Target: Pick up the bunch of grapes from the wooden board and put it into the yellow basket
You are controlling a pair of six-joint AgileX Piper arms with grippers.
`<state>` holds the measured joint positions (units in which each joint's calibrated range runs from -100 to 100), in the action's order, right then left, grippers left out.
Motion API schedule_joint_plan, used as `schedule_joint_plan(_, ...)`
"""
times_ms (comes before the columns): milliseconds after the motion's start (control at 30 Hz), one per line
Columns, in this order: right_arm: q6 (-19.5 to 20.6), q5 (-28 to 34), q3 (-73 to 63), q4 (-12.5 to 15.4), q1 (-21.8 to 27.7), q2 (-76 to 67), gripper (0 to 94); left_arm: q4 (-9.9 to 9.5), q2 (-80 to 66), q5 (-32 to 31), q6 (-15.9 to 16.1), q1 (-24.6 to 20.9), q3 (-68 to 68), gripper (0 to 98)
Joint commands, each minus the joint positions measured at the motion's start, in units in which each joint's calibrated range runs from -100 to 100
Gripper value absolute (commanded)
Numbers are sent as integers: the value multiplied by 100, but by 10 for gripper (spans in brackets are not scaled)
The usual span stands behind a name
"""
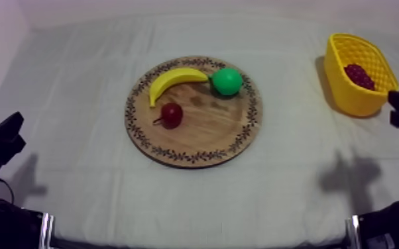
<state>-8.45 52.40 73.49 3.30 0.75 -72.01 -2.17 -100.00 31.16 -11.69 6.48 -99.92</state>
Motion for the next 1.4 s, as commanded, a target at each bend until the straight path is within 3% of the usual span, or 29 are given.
schedule_joint_plan(0, -47, -138, 628, 74, -4, -770, 231, 0, 0, -3, 0, 0, 3, 1)
schedule_joint_plan(400, -196, -819, 2138, 329, 200, -2308, 45, 0, 0, -3, 0, 0, 3, 1)
schedule_joint_plan(633, 387, -1729, 2575, -18, 44, -2361, 8, 0, 0, -3, 0, 0, 3, 1)
schedule_joint_plan(833, 796, -1938, 2620, -161, -90, -2365, 5, 0, 0, -3, 0, 0, 3, 1)
schedule_joint_plan(967, 631, -1897, 2627, -180, -192, -2370, 4, 0, 0, -3, 0, 0, 3, 1)
schedule_joint_plan(1233, -112, -1856, 2629, -186, -241, -2374, 4, 0, 0, -3, 0, 0, 3, 1)
schedule_joint_plan(1367, -241, -1854, 2629, -186, -243, -2374, 4, 0, 0, -3, 0, 0, 3, 1)
